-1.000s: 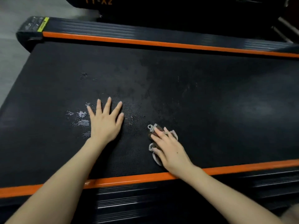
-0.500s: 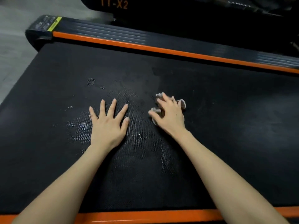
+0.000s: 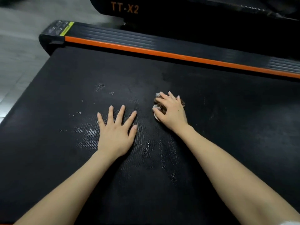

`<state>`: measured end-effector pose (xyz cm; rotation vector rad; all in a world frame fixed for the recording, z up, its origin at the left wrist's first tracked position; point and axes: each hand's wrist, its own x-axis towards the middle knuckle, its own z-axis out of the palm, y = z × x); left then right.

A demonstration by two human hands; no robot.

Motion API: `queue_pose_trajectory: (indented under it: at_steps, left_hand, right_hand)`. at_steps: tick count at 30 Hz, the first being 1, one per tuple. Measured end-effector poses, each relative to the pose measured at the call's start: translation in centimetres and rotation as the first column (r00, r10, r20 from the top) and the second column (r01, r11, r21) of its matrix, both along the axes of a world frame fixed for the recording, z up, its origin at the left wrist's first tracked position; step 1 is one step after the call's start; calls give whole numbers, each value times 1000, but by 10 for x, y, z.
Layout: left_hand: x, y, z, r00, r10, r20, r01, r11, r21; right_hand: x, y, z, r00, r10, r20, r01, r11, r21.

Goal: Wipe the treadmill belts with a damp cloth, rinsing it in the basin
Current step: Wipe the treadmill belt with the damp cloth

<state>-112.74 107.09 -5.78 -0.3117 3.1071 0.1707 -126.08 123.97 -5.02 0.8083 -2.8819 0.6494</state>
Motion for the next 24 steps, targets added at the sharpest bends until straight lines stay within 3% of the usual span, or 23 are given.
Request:
queue_pose_trajectory:
  at_steps: [4,9,11,14,16,18,21,23,24]
  left_hand:
    - [-24,-17,17,999,46,-29,-46,999,7]
    - [-54,-33,5,996,91,-19,-91,996,5]
    - [-55,-35,-3,995,88,-51,-87,996,13]
    - [-57,-35,-4,993,101,-64,-101,995,1]
    - [-57,-35,-6,992,104,-65,-105,994,-9]
    - [-58,-34,-7,992,101,-73,-102,995,-2]
    - [-58,-35,-7,991,101,-91,-101,995,2]
    - [-56,-35,-6,990,101,-97,-101,995,3]
    - [-56,-35,-6,990,98,-98,-98,995,3]
  right_hand:
    - [-3,-1,-2,1000,9,-28,-9,1000,-17]
    - [-24,7,3,991,136,3,-136,991,-11]
    - [-54,5,4,999,50,1,-50,999,-7]
    - [-93,-16,8,978,-208,5,209,978,-24]
    - [-87,-32,11,969,-247,-11,246,968,-49]
    - [-55,-38,9,993,-81,-86,74,994,-78]
    - [0,-29,-3,965,257,-52,-261,962,-83]
    - [-11,-17,-2,931,353,-91,-358,933,-42]
    - [-28,-12,-3,938,323,-123,-328,944,-26]
